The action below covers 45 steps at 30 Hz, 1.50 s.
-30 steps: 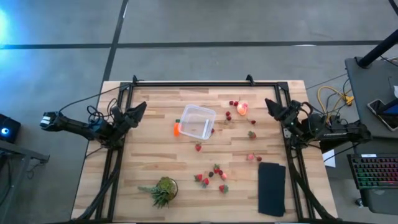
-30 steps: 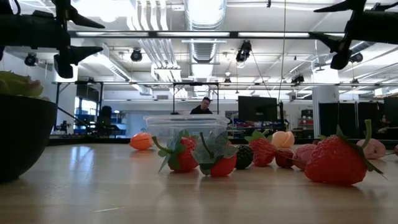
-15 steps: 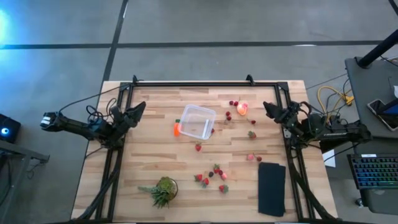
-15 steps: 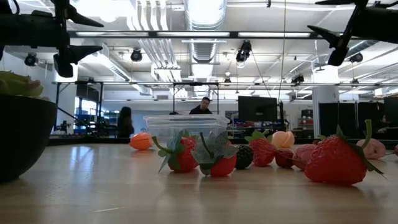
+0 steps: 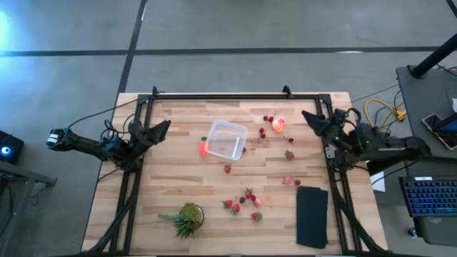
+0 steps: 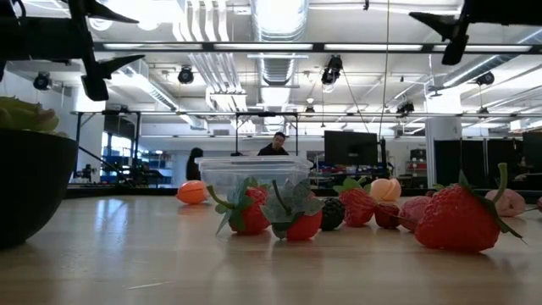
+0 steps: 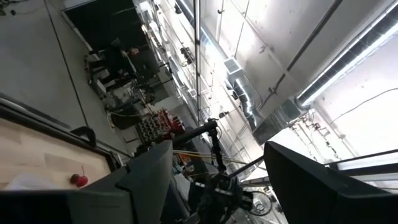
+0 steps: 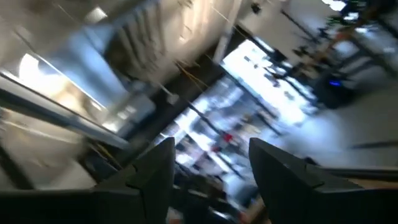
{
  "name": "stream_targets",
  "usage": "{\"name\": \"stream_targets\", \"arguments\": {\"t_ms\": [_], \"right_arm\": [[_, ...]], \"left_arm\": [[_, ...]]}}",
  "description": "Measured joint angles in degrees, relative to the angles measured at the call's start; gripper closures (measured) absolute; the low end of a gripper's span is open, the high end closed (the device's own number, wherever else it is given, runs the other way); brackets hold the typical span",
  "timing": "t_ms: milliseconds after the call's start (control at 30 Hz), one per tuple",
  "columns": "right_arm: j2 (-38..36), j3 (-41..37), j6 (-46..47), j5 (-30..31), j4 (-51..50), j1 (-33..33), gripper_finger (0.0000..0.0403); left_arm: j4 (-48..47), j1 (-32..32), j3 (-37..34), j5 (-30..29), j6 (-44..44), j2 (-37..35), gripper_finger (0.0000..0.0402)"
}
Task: Pick and placing Produce into tupperware
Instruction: Put the red strawberry into the transparent bin
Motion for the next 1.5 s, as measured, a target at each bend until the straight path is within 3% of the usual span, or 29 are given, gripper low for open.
{"name": "stream_targets", "arguments": {"t_ms": [233, 433, 667, 967, 1167, 1500], "right_arm": [[8.7, 15.9, 5.4, 8.0, -33.3, 0.0, 0.0261], [14.6, 27.0, 13.6, 14.8, -58.7, 0.0, 0.0257], [22.6, 35.4, 25.8, 15.1, -81.8, 0.0, 0.0199], [33.5, 43.4, 47.8, 11.6, -105.7, -2.8, 0.0133], [38.9, 47.4, 46.7, 5.7, -111.5, -7.2, 0.0122], [45.2, 51.9, 32.3, 3.5, -110.8, -16.0, 0.0131]], "left_arm": [[-0.7, 0.0, 0.3, -0.4, 3.1, 0.1, 0.0162], [-9.9, -0.1, 6.5, 0.5, 13.2, 2.9, 0.0162], [-43.0, -0.1, 19.1, 2.3, 17.5, 7.0, 0.0162], [-82.3, 0.1, 36.0, -1.3, 0.6, 16.5, 0.0162], [-94.3, 1.0, 43.4, 2.0, -9.8, 21.5, 0.0162], [-94.3, 3.5, 45.3, 24.5, -10.9, 27.6, 0.0162]]}}
